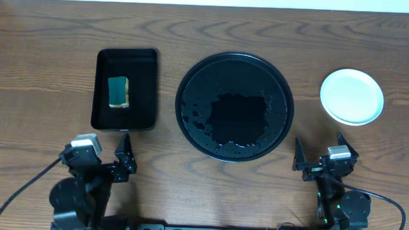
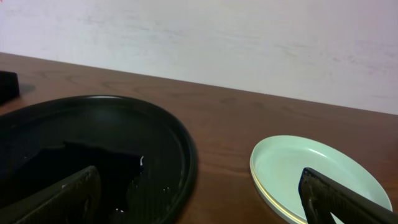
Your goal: Clean dirty plates on tray and stack at the side
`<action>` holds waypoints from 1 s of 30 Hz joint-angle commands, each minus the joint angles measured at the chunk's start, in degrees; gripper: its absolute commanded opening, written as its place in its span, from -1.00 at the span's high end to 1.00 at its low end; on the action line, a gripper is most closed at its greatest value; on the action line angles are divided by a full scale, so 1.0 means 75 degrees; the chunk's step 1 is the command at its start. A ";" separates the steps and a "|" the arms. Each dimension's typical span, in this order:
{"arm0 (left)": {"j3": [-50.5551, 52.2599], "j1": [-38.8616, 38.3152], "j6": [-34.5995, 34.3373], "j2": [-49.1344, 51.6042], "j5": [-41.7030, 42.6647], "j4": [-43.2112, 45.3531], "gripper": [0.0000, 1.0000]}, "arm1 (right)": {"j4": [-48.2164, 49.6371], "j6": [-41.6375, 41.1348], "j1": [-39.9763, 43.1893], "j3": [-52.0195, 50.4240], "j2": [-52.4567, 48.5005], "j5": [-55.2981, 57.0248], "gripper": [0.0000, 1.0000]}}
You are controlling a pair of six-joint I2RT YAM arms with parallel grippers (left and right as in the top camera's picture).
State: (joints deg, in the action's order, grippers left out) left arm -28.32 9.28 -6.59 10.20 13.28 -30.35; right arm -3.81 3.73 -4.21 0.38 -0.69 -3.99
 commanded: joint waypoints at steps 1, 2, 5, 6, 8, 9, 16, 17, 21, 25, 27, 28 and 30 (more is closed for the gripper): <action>0.0638 -0.0408 0.0052 -0.0560 0.0026 0.1594 -0.68 | -0.0035 -0.0093 0.0009 -0.0009 0.0052 0.0073 -0.99; 0.0819 -0.0548 0.0038 -0.0667 0.0026 0.2273 -0.68 | -0.0035 -0.0093 0.0009 -0.0009 0.0052 0.0073 -0.99; 0.1364 -0.0886 0.0041 -0.0935 0.0023 0.4377 -0.68 | -0.0035 -0.0093 0.0009 -0.0009 0.0052 0.0073 -0.98; 0.1553 -0.0950 0.0041 -0.1003 0.0023 0.5062 -0.68 | -0.0035 -0.0093 0.0009 -0.0009 0.0052 0.0073 -0.99; 0.1877 -0.1023 0.0041 -0.1099 0.0020 0.6003 -0.68 | -0.0035 -0.0093 0.0009 -0.0009 0.0052 0.0073 -0.99; 0.2008 -0.1035 0.0041 -0.1137 0.0020 0.6295 -0.68 | -0.0035 -0.0093 0.0009 -0.0009 0.0052 0.0073 -0.99; 0.3008 -0.1035 0.0038 -0.1346 0.0020 0.6502 -0.68 | -0.0035 -0.0093 0.0009 -0.0009 0.0052 0.0073 -0.98; 0.3168 -0.1035 0.0035 -0.1346 0.0023 0.6493 -0.68 | -0.0035 -0.0093 0.0009 -0.0009 0.0052 0.0073 -0.99; 0.3628 -0.1035 0.0041 -0.1346 0.0015 0.6487 -0.68 | -0.0035 -0.0093 0.0009 -0.0009 0.0052 0.0073 -0.99; 0.3745 -0.1035 0.0041 -0.1346 -0.0143 0.5651 -0.68 | -0.0035 -0.0093 0.0009 -0.0009 0.0052 0.0073 -0.99; 0.3745 -0.1035 0.0041 -0.1346 -0.0309 0.4928 -0.68 | -0.0035 -0.0093 0.0009 -0.0009 0.0052 0.0073 -0.98; 0.3745 -0.1035 0.0041 -0.1346 -0.0376 0.4514 -0.68 | -0.0035 -0.0093 0.0009 -0.0009 0.0052 0.0073 -0.99; 0.3745 -0.1035 0.0041 -0.1346 -0.0600 0.3687 -0.68 | -0.0035 -0.0093 0.0009 -0.0009 0.0052 0.0073 -0.99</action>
State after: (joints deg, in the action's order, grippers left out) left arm -0.36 1.76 -6.44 0.62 11.57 1.17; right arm -3.79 3.73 -4.21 0.38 -0.69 -3.99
